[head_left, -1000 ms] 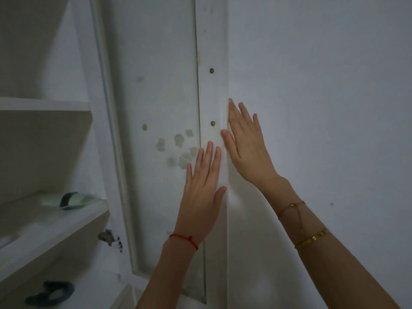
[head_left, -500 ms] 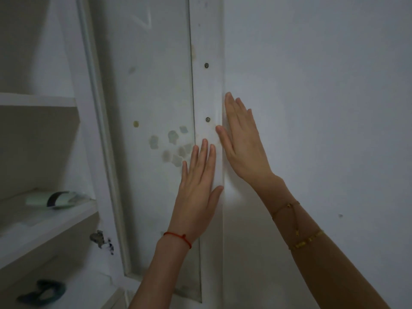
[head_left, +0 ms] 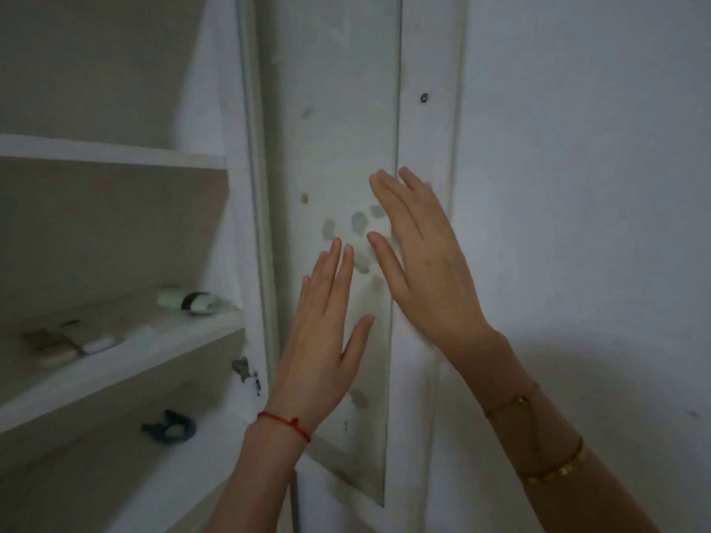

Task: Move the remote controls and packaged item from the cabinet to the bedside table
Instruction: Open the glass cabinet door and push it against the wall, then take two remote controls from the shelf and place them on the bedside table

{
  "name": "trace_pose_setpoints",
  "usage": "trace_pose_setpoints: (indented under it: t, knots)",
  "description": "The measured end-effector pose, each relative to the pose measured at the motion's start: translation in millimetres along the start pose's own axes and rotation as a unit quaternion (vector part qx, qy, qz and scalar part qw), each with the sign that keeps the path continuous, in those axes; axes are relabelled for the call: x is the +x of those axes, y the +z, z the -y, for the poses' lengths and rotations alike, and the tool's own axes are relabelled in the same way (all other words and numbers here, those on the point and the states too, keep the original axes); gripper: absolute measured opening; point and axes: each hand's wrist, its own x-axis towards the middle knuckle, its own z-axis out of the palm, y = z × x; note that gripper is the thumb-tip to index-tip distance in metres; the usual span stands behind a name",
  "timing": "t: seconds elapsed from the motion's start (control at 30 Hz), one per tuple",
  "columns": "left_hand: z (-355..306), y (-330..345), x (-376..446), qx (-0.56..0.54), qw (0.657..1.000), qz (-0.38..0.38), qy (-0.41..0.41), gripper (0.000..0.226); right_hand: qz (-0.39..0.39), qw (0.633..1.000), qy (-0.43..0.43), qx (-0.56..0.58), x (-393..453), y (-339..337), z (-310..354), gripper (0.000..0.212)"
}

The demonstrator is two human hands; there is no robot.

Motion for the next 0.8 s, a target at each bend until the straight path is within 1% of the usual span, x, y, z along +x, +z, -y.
trace_pose_setpoints:
  t: [0.2, 0.33, 0.47, 0.6, 0.8]
  knots:
    - [24, -46, -33, 0.077, 0.994, -0.035, -0.071, 0.066, 0.087, 0.984, 0.02, 0.152, -4, 52, 42, 0.044]
    - [51, -82, -57, 0.147, 0.978, -0.053, -0.137, 0.067, 0.127, 0.966, 0.016, 0.224, 0, 98, 78, 0.044]
    - [82, -118, -81, 0.204, 0.95, -0.073, -0.226, 0.066, 0.173, 0.945, 0.013, 0.278, 3, 149, 116, 0.042]
    - [120, -149, -95, 0.238, 0.917, -0.068, -0.314, 0.063, 0.248, 0.917, 0.018, 0.31, 4, 196, 153, 0.045]
    - [182, -175, -97, 0.276, 0.878, -0.041, -0.39, 0.063, 0.32, 0.889, 0.003, 0.326, 20, 267, 189, 0.043]
